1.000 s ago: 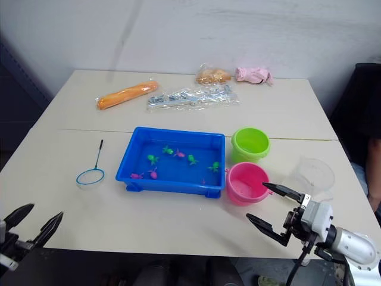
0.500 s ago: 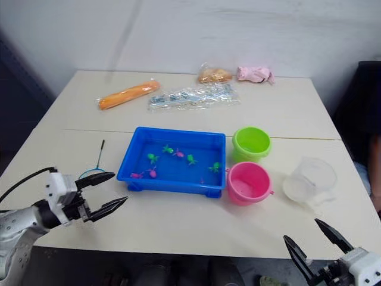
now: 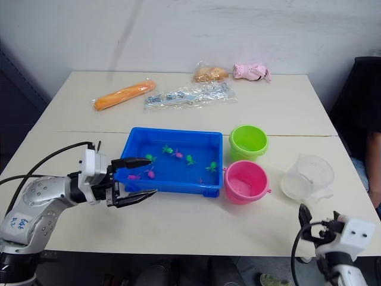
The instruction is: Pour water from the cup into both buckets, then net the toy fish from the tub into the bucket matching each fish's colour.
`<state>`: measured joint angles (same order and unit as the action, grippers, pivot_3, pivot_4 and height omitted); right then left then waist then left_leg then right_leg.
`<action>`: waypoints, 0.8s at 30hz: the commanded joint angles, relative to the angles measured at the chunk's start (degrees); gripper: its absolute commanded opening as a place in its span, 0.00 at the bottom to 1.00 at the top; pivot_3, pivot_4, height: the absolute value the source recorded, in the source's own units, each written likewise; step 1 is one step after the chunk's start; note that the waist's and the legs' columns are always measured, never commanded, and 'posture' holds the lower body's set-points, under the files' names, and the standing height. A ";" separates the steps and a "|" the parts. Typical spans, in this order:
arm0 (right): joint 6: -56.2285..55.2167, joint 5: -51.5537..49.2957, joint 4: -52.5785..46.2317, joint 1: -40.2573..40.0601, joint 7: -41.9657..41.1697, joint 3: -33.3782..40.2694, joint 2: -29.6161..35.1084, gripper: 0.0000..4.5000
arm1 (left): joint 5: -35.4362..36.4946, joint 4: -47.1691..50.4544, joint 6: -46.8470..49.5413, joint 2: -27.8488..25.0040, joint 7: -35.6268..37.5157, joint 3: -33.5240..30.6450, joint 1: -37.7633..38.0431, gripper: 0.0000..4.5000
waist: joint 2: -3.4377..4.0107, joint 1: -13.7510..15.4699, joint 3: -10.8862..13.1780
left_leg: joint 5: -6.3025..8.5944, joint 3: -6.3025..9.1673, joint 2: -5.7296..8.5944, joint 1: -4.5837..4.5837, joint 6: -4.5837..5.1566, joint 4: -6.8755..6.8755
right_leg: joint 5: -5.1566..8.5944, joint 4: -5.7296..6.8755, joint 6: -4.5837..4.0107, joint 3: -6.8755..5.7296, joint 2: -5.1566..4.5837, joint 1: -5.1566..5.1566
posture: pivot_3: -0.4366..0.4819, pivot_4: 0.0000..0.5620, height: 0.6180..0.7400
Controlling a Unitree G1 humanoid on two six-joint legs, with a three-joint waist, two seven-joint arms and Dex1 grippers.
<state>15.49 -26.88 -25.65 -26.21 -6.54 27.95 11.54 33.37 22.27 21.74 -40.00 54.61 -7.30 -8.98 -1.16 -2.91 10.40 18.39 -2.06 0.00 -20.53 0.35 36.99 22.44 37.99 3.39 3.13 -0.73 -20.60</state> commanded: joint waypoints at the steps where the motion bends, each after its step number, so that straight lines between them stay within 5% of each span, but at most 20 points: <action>1: 0.83 2.39 1.51 1.00 3.46 1.81 -0.01 1.00 | 2.15 3.07 1.63 0.15 -0.47 0.17 -1.15 0.99 | 0.00 -0.03 0.00 | -0.01 0.00 0.00 0.00 -0.03 -0.01 | 0.00 -0.01 0.01 0.00 0.01 0.00 | 0.48 0.27 1.00; 24: -3.41 5.84 11.08 11.49 6.90 3.13 -0.98 1.00 | 4.72 5.72 5.89 0.60 0.37 1.89 -3.15 0.99 | 0.01 -0.25 0.00 | -0.09 -0.01 -0.01 0.02 -0.08 0.06 | 0.00 0.14 0.02 0.02 0.06 0.02 | 0.48 0.27 1.00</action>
<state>13.63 -21.65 -14.05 -14.63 -0.18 29.68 10.44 36.85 26.48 27.97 -39.38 54.68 -5.36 -11.25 -1.15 -3.15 10.40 18.31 -2.06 0.00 -20.50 0.27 37.06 22.45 38.12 3.41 3.15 -0.67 -20.58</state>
